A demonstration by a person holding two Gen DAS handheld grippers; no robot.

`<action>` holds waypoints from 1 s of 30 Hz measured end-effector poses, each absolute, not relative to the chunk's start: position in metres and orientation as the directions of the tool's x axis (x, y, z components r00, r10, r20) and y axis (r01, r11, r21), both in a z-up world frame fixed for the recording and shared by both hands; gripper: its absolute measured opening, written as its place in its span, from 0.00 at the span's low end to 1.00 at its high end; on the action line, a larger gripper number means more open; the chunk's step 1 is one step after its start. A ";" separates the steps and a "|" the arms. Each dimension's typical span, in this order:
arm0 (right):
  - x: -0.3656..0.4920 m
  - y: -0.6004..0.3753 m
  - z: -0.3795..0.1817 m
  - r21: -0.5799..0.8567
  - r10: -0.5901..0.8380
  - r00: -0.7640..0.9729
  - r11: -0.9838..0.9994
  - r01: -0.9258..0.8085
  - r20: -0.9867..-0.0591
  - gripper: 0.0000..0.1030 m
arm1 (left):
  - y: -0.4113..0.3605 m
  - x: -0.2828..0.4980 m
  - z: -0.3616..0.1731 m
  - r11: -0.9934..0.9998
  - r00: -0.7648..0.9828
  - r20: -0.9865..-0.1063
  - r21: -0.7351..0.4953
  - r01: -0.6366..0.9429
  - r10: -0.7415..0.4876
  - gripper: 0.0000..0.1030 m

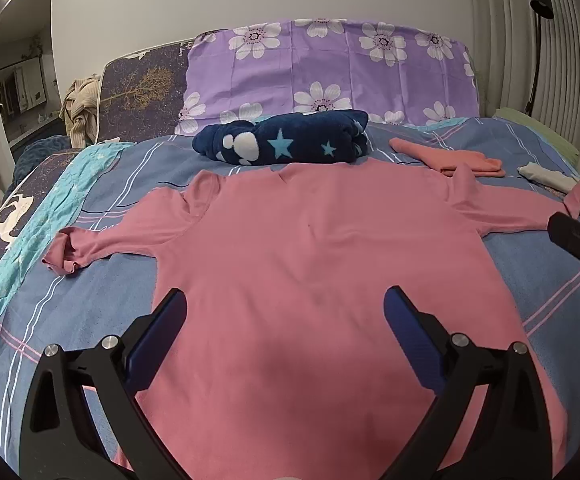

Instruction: Fold small clothes

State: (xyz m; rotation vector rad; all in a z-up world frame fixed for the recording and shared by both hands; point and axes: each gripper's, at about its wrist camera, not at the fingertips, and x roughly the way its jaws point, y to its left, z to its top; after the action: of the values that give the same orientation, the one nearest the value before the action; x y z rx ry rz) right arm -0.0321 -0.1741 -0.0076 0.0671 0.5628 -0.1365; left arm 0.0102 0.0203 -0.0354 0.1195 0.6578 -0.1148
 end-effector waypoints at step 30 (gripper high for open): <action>-0.020 -0.165 -0.022 0.032 -0.034 0.825 0.998 0.063 -0.564 0.61 | 0.125 0.044 -0.066 1.000 0.690 -0.724 -0.015 -0.020 0.003 0.28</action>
State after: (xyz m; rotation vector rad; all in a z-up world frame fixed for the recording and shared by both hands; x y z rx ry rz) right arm -0.0196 -0.1650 -0.0217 0.0497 0.5980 -0.0516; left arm 0.0440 0.1254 -0.0663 -0.0224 0.8094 0.0129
